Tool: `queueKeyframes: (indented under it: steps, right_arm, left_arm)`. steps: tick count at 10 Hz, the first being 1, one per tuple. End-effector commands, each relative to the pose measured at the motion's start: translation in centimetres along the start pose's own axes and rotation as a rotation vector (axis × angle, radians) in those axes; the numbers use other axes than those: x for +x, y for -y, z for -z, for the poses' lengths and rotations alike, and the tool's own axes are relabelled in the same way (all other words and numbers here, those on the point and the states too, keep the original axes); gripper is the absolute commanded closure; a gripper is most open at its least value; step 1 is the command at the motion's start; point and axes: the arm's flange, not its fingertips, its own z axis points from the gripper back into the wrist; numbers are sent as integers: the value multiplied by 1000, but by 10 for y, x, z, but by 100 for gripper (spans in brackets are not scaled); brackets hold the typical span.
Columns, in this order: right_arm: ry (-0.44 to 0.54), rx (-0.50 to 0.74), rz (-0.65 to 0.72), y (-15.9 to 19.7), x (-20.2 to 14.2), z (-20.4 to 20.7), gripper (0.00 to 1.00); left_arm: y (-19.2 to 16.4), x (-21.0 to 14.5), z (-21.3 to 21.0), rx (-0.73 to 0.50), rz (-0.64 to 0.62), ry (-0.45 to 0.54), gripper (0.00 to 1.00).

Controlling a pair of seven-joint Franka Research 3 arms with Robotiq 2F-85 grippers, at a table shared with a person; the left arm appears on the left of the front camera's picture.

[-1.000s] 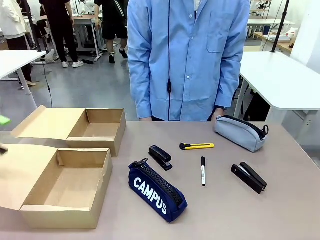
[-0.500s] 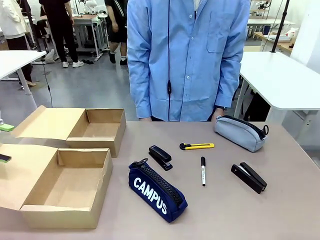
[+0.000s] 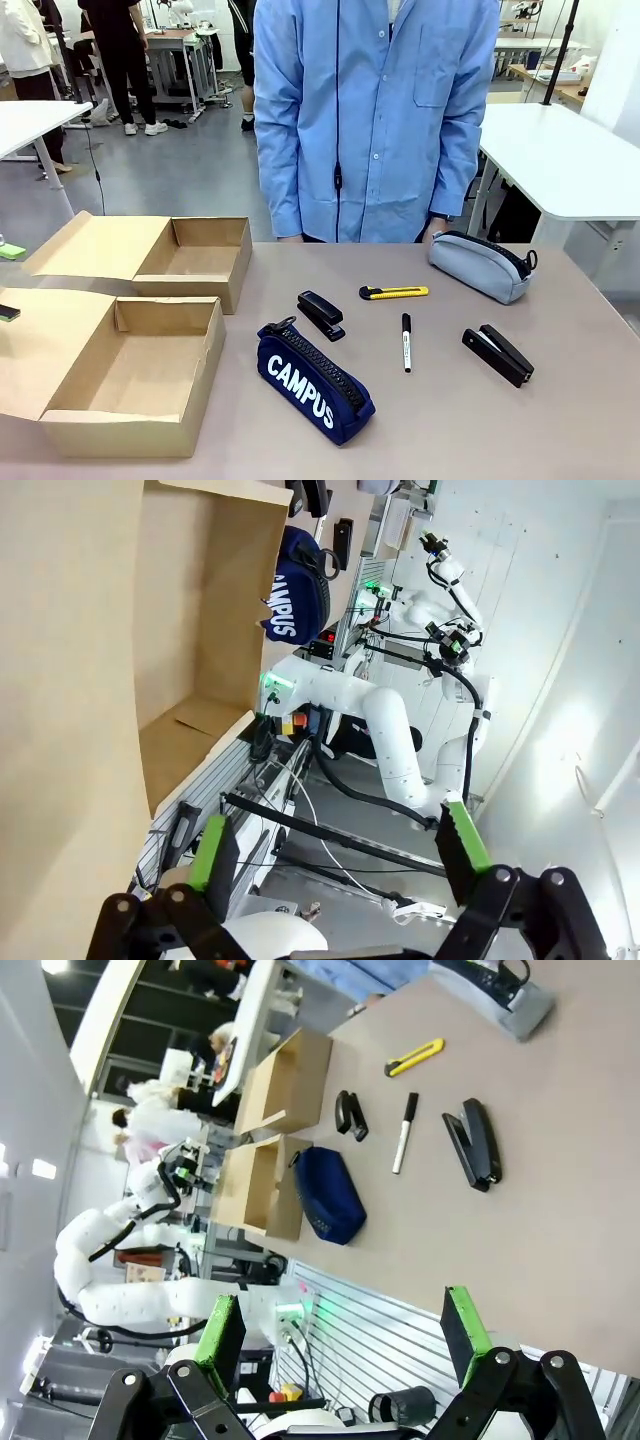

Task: Place items inside the box.
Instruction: Pick up a Pencil pouch or Stapler and place it inside the Mailer Box closest to the robot.

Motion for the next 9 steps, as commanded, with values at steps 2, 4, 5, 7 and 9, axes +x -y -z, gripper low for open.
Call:
queueKeyframes:
  steps: [2,4,5,7,9]
  right_arm:
    - [-95,-240,-66,-13,30,18,0]
    - [-182,-496,-135,-18,63,29,0]
    - [-204,-640,-178,-21,80,35,0]
    - [-219,-600,-240,-34,97,45,0]
    - [-176,-599,-214,-32,82,40,0]
  left_arm:
    - [-3,-6,-1,0,17,-16,0]
    - [-3,-6,-1,0,17,-16,0]
    - [-3,-6,-1,0,17,-16,0]
    - [-3,-6,-1,0,17,-16,0]
    - [-3,-6,-1,0,17,-16,0]
